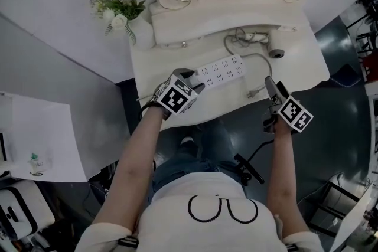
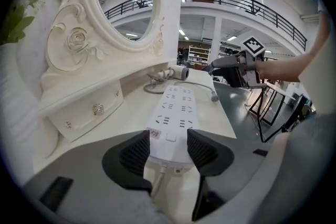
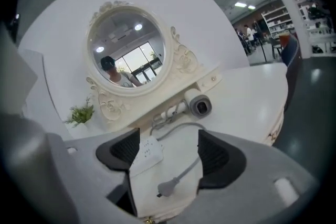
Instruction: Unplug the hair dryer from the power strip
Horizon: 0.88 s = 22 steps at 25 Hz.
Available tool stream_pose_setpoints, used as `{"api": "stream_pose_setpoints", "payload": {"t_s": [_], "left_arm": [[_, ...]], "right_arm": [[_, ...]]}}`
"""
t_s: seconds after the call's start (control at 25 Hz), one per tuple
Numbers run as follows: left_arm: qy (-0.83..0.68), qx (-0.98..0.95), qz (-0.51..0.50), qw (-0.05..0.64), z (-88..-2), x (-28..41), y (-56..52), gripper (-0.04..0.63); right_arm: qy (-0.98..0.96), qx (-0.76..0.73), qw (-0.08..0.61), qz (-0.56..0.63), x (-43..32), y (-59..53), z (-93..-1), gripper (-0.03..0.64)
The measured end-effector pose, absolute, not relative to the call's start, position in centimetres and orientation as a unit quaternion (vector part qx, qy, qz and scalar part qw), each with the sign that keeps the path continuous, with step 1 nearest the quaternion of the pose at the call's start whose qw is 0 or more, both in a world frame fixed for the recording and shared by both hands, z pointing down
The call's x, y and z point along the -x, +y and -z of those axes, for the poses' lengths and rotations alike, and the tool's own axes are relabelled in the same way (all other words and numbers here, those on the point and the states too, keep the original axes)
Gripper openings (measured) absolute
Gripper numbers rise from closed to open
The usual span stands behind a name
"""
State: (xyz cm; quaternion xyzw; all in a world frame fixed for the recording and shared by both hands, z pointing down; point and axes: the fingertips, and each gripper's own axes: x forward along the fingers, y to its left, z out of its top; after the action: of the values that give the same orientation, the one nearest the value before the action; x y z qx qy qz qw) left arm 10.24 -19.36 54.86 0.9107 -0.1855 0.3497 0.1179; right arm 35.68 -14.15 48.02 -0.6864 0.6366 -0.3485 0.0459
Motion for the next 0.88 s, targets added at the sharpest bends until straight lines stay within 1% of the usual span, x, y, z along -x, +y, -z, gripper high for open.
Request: {"api": "stream_pose_setpoints", "payload": {"t_s": [0.08, 0.12, 0.16, 0.32, 0.52, 0.68, 0.88], "left_arm": [[-0.189, -0.912, -0.343, 0.125, -54.3, -10.1, -19.1, 0.221], [-0.19, -0.913, -0.338, 0.126, -53.7, -10.0, -19.0, 0.221], [-0.192, -0.916, -0.331, 0.123, -53.0, -10.0, -18.8, 0.221], [-0.211, -0.928, -0.291, 0.092, -50.3, -9.8, -19.1, 0.221], [-0.248, -0.944, -0.19, 0.108, -45.7, -8.8, -18.8, 0.221], [-0.268, -0.95, -0.133, 0.095, -42.1, -7.8, -18.8, 0.216], [-0.273, -0.955, -0.102, 0.056, -38.3, -7.3, -18.5, 0.209]], "right_arm": [[0.66, 0.685, 0.039, 0.307, -35.1, -14.1, -45.5, 0.307], [0.668, 0.687, 0.029, 0.283, -34.8, -13.9, -44.4, 0.163], [0.676, 0.689, 0.018, 0.261, -34.5, -13.8, -43.5, 0.001], [0.693, 0.69, -0.027, 0.207, -32.5, -13.4, -41.5, -0.002], [0.661, 0.736, -0.073, 0.124, -31.2, -12.1, -38.9, -0.003], [0.648, 0.752, -0.084, 0.088, -29.9, -10.7, -36.7, -0.003], [0.642, 0.758, -0.102, 0.053, -28.0, -9.8, -34.9, -0.003]]}}
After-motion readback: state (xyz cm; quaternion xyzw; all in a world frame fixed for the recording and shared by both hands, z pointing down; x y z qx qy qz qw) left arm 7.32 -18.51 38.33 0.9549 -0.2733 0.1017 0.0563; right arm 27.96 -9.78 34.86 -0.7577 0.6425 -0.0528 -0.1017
